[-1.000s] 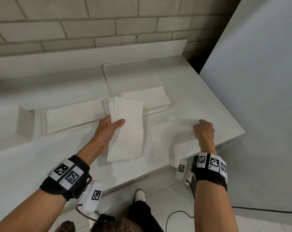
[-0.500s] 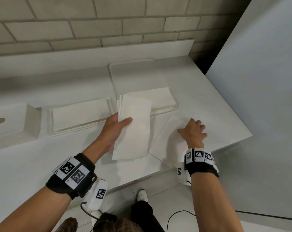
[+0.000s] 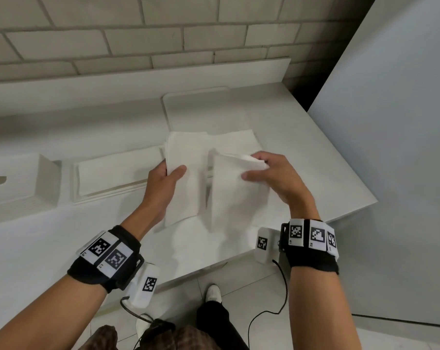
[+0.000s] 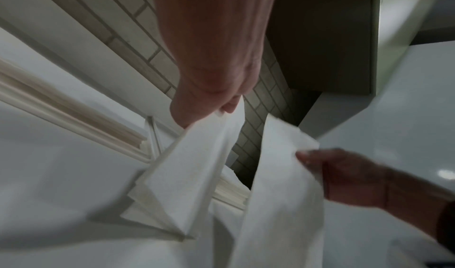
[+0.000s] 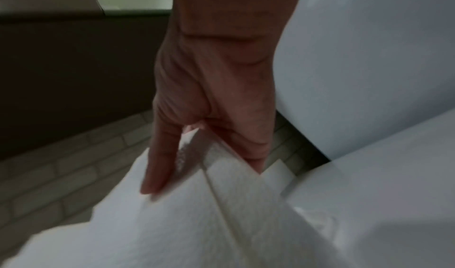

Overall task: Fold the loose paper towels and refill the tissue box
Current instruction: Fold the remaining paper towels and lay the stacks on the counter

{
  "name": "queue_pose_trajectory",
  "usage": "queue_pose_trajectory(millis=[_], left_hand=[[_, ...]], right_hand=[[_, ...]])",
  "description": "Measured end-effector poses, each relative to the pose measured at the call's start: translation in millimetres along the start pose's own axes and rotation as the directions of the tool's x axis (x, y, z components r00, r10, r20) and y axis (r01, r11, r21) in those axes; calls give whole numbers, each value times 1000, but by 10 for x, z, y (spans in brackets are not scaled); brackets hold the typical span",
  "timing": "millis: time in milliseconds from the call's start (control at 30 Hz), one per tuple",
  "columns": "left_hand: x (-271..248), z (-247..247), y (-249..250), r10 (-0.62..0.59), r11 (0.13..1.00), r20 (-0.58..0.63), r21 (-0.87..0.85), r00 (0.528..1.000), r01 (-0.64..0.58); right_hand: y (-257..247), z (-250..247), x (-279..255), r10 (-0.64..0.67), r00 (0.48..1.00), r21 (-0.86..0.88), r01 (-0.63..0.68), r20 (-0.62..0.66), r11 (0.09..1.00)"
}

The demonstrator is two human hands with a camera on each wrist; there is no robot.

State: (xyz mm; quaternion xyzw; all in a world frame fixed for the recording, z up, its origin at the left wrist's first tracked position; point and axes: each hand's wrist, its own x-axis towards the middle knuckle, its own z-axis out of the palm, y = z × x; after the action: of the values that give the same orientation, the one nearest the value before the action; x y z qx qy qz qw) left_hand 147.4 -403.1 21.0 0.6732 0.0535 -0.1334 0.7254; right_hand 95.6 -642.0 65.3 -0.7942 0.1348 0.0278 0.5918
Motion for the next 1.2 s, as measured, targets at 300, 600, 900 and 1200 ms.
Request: queue_pose_trajectory(millis=[300, 600, 900, 1200], left_hand=[[-118, 18, 160, -91, 987, 217, -108, 972, 117], [-246, -192, 116, -19, 983, 188, -174, 982, 52], [-215, -549, 63, 42, 999, 96, -16, 995, -40], [-213, -669, 69, 96, 995, 78, -17, 992, -95]], right_hand=[[-422, 657, 78, -102, 994, 121, 104, -28, 987], [-264, 1023, 29, -72, 988, 299, 110, -134, 948], [-135, 1256, -10, -54, 984, 344, -8, 170, 939], [-91, 1434, -11, -80, 979, 355, 7, 190, 935]])
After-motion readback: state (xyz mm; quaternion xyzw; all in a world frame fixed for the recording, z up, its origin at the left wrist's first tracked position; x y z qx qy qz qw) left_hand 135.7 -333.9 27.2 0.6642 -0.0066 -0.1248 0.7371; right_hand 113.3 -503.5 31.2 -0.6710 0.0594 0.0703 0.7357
